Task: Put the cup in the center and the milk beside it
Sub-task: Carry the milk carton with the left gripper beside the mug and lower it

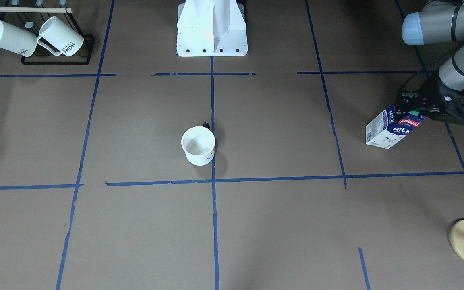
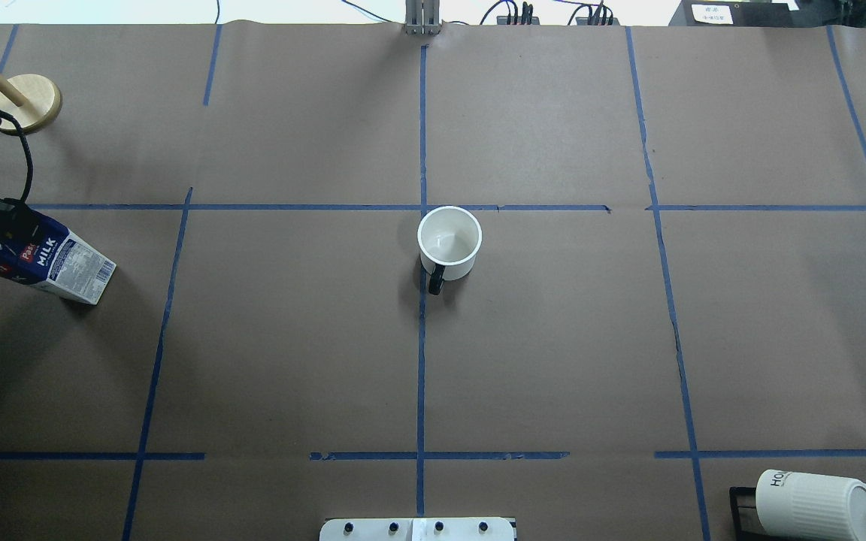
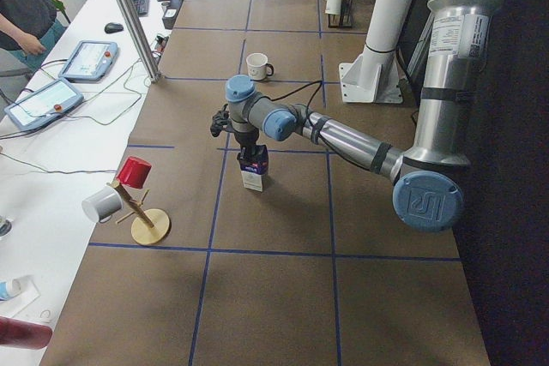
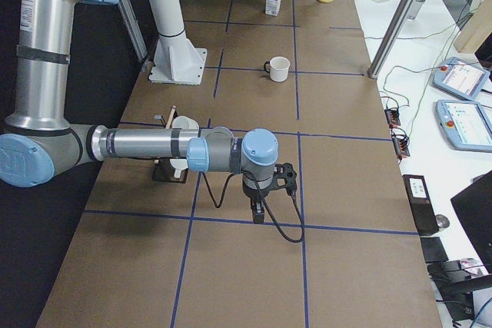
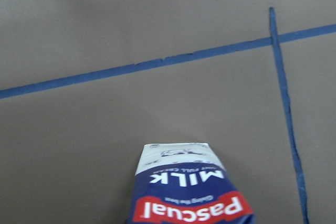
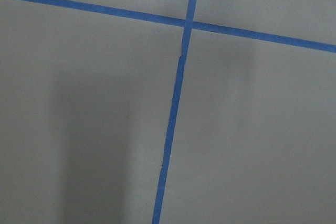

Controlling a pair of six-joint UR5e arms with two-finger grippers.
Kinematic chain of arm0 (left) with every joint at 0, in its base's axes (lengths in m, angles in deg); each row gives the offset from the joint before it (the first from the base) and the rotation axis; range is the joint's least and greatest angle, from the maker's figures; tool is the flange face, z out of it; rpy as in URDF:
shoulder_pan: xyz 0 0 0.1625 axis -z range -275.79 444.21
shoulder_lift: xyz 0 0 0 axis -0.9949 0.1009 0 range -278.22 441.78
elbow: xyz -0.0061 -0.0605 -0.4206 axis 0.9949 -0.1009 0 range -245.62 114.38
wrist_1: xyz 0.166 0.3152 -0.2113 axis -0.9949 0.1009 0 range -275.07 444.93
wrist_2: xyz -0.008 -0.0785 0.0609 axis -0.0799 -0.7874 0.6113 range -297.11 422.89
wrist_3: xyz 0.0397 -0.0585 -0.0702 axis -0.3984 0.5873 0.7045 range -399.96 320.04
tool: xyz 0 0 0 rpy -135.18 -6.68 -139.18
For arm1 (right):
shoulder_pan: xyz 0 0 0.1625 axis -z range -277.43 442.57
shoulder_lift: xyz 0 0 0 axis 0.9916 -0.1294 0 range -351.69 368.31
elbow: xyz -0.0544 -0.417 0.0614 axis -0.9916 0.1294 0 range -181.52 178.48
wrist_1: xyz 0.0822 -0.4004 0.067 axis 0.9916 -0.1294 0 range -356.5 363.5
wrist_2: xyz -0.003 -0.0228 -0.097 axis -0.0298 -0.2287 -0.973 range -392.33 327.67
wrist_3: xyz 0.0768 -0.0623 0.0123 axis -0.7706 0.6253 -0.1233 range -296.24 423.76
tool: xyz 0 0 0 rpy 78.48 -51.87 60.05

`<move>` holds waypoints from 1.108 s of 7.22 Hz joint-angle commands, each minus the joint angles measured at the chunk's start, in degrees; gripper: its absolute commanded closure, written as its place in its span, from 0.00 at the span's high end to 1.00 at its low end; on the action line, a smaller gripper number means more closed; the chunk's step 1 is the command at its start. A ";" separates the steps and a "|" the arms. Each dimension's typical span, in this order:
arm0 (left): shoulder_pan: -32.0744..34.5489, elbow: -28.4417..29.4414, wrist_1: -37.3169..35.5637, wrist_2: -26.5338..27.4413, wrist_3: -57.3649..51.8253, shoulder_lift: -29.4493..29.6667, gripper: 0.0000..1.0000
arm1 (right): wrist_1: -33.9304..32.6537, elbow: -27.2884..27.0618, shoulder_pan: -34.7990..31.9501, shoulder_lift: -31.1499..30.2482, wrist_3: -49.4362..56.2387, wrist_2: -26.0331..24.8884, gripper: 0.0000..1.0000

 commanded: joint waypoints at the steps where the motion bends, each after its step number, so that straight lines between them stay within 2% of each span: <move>1: 0.04 -1.63 -2.70 -0.07 0.10 2.30 0.35 | 0.00 0.00 0.00 -0.04 0.00 0.00 1.00; 3: 0.04 -4.36 -19.87 0.19 0.19 13.86 0.35 | 0.00 0.00 0.00 -0.13 0.09 0.09 1.00; 4: -0.66 -4.19 -24.91 0.10 1.15 19.06 0.36 | 0.00 0.00 0.00 -0.13 0.00 0.09 1.00; 6: -9.40 -1.23 -26.46 0.28 17.33 29.42 0.36 | 0.00 0.00 0.00 -0.13 0.00 0.00 1.00; 8: -16.79 9.12 -25.76 7.54 28.35 42.78 0.36 | 0.00 0.09 0.00 -0.13 0.00 0.09 1.00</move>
